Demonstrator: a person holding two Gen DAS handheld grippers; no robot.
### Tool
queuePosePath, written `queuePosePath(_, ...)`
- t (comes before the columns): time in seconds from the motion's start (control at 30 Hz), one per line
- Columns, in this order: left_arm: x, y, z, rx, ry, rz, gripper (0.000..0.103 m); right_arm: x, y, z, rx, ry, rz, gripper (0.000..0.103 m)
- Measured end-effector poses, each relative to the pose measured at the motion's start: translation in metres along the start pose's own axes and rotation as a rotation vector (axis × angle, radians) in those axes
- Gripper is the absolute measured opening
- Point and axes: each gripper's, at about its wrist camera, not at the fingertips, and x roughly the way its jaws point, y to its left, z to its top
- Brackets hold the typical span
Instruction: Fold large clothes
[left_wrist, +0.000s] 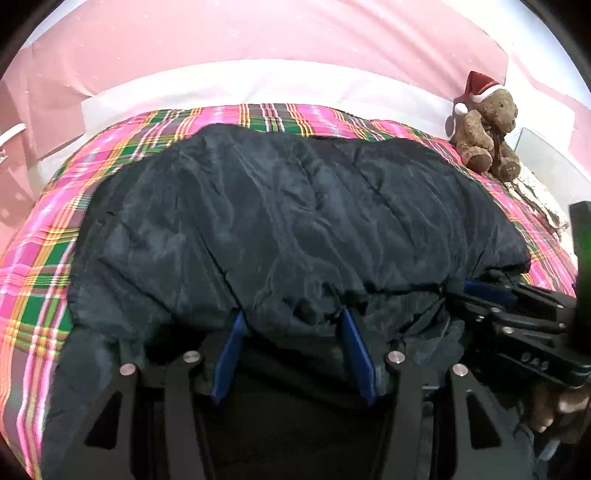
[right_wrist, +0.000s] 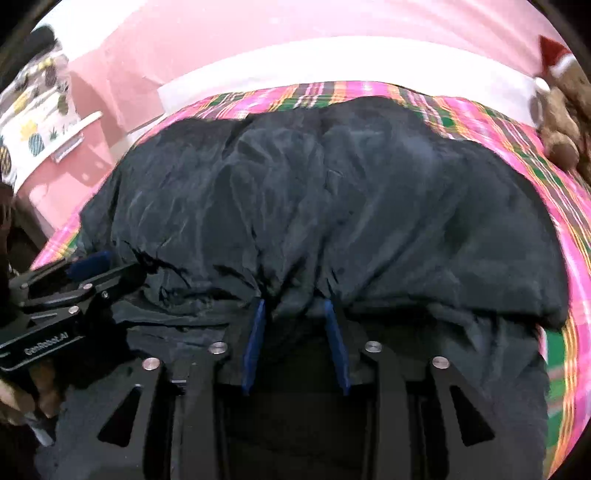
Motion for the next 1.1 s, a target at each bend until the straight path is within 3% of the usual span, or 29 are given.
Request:
queuePosePath(0.03,-0.006,0.0,-0.001,-0.004,-0.005,0.006,0.056,-0.008,0.001,-0.002,0.008,-0.008,-0.008,0.048)
queuePosePath(0.07,-0.013,-0.001,-0.003,-0.007,-0.009,0.012,0.056,-0.016,0.001,-0.004,0.011,-0.019,-0.009,0.049)
queuePosePath(0.4,-0.086,-0.013,-0.044,0.006,-0.057,0.0,0.056,-0.095,0.02,-0.055,-0.035,-0.1,0.038,0.049)
queuePosePath(0.63,-0.126,-0.024,-0.084,0.016,-0.079,-0.001,0.056,-0.126,0.023,-0.103,-0.011,-0.09,0.06,0.049)
queuePosePath(0.83,-0.152,-0.022,-0.118,-0.014,-0.083,0.008,0.056,-0.148,0.025,-0.142,-0.01,-0.075,0.018,0.05)
queuePosePath(1.1,-0.175,-0.008,-0.146,-0.035,-0.091,0.045,0.057,-0.168,0.016,-0.169,0.029,-0.085,-0.003,0.054)
